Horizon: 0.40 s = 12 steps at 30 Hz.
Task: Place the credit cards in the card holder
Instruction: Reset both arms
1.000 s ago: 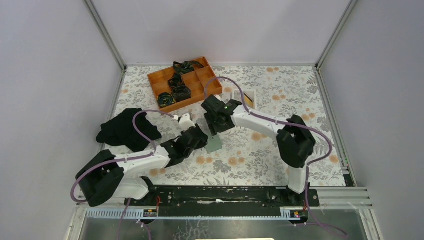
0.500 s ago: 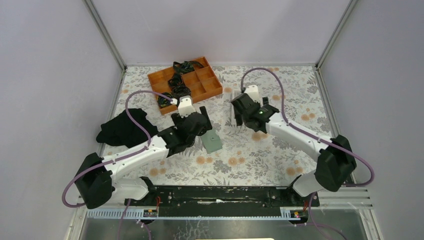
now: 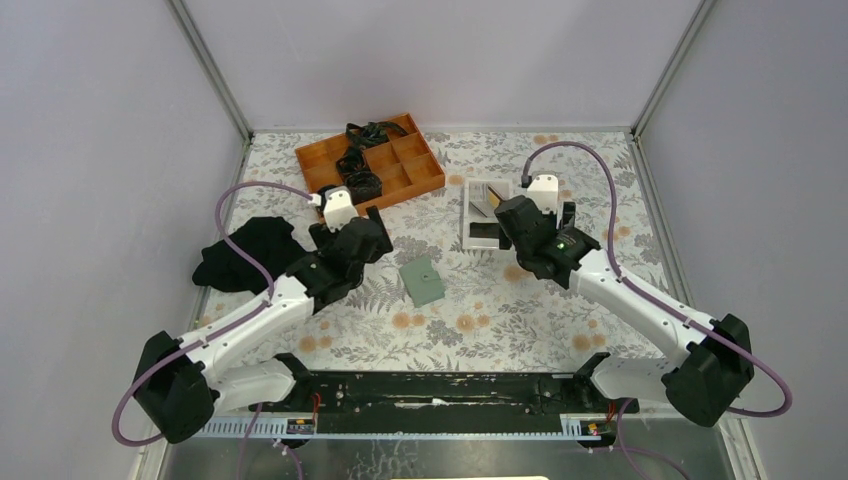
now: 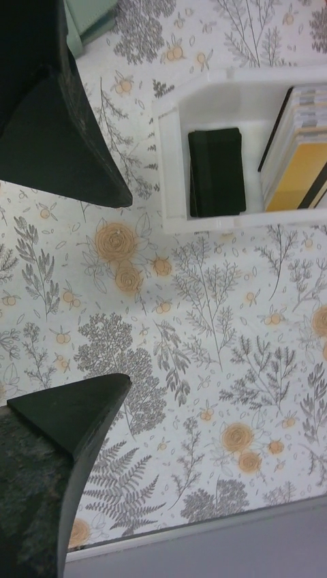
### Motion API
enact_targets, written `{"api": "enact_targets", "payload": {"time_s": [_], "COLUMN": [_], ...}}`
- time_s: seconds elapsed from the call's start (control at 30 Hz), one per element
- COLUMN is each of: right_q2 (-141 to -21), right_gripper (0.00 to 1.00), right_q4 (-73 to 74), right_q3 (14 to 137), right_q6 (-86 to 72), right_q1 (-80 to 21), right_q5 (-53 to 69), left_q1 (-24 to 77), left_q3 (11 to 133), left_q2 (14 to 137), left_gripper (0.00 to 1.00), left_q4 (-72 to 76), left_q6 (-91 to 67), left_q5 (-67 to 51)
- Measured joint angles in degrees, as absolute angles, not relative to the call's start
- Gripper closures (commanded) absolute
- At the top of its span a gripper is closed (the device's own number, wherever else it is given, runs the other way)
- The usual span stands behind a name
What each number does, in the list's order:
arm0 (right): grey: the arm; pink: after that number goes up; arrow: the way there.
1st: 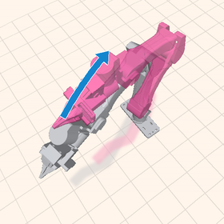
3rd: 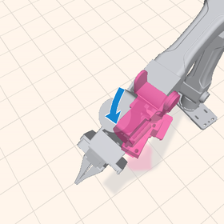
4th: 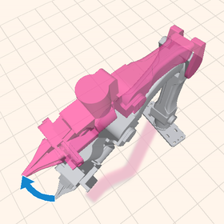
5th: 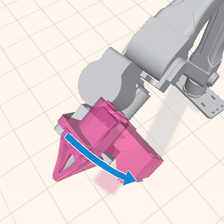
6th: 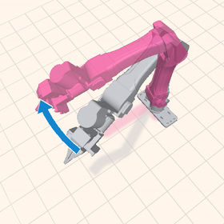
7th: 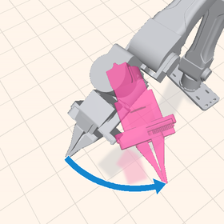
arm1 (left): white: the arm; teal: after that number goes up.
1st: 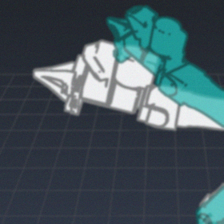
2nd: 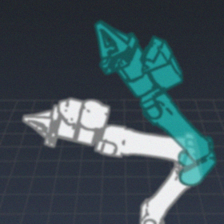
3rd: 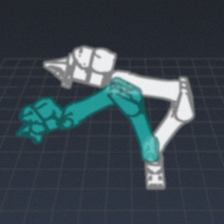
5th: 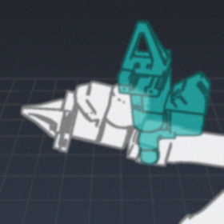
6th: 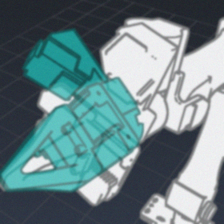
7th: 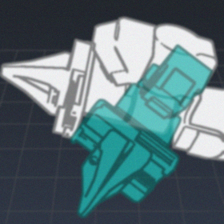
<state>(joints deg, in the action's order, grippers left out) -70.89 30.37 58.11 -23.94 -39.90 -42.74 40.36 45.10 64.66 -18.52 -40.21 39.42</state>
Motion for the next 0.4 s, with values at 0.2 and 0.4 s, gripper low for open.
{"api": "enact_targets", "payload": {"time_s": [0.2,0.4], "right_q2": [-71.13,-70.74], "right_gripper": [0.01,0.01], "right_q4": [35.33,36.25], "right_q3": [59.05,59.24], "right_q6": [-27.27,-27.59], "right_q1": [-39.9,-39.88], "right_q5": [-45.67,-46.46], "left_q1": [39.24,38.46], "left_q3": [43.53,42.59], "left_q2": [63.18,62.3], "left_gripper": [0.0,0.0], "left_q4": [-18.87,-18.61], "left_q6": [-38.87,-37.28], "left_q5": [39.2,38.83]}}
